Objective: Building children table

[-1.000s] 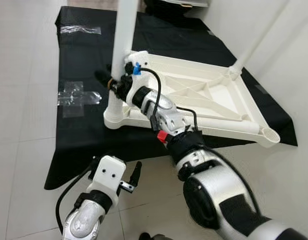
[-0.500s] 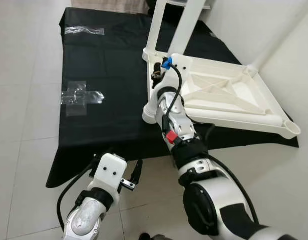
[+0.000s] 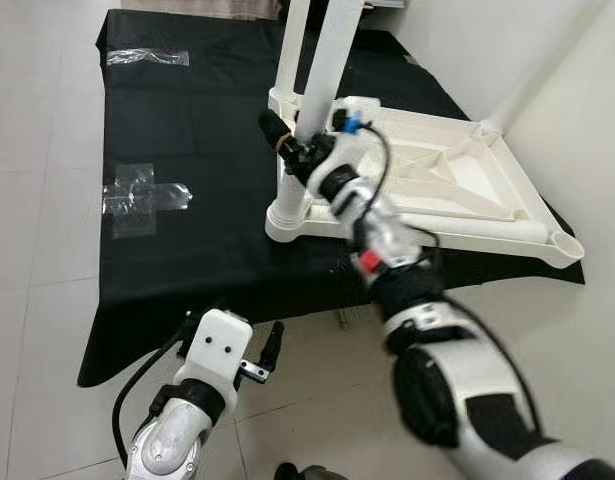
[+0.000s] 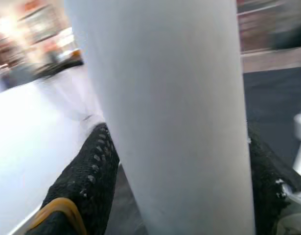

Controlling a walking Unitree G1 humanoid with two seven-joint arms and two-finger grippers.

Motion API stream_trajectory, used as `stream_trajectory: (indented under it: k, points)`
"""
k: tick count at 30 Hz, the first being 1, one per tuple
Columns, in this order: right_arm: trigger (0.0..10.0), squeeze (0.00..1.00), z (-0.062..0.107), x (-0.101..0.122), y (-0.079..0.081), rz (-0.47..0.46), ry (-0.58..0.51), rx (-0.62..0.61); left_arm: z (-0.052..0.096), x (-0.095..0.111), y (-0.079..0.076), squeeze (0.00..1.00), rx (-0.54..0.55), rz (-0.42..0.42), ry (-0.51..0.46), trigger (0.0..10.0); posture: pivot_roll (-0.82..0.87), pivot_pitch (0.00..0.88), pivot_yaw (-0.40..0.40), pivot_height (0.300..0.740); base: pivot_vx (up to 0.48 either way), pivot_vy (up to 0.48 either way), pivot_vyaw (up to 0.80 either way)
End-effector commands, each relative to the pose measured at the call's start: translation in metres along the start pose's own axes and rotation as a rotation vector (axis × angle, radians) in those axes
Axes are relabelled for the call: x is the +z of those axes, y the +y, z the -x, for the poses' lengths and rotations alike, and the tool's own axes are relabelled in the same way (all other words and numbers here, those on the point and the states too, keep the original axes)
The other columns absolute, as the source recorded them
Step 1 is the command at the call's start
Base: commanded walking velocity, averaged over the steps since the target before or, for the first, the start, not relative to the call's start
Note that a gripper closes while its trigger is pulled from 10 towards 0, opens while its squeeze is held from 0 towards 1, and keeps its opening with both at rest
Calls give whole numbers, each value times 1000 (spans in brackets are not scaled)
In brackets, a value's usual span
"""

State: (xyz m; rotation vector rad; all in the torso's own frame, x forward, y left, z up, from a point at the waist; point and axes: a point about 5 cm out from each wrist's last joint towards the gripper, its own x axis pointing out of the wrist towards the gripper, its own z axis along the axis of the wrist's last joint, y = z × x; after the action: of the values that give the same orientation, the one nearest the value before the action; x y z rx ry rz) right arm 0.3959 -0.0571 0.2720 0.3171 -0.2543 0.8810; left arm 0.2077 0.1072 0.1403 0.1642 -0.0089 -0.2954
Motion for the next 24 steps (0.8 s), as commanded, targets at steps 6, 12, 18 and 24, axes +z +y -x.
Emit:
stream_trajectory:
  k: [6,12,18,24]
  points:
    - [10000,0,3,-10,19,-17,176,429,3,-4,-7,0,-26,10,16,10000,146,150,-225,740,0,0,0]
    - [10000,0,-1,-23,44,-12,266,706,5,-3,-9,0,-30,10,16,10000,161,146,-236,740,0,0,0]
    - [0,0,-26,-21,57,63,216,582,6,-3,-11,0,-29,12,17,10000,161,147,-241,740,0,0,0]
    - [0,0,-37,-10,44,117,85,245,5,-3,-11,0,-28,18,17,10000,152,150,-241,740,0,0,0]
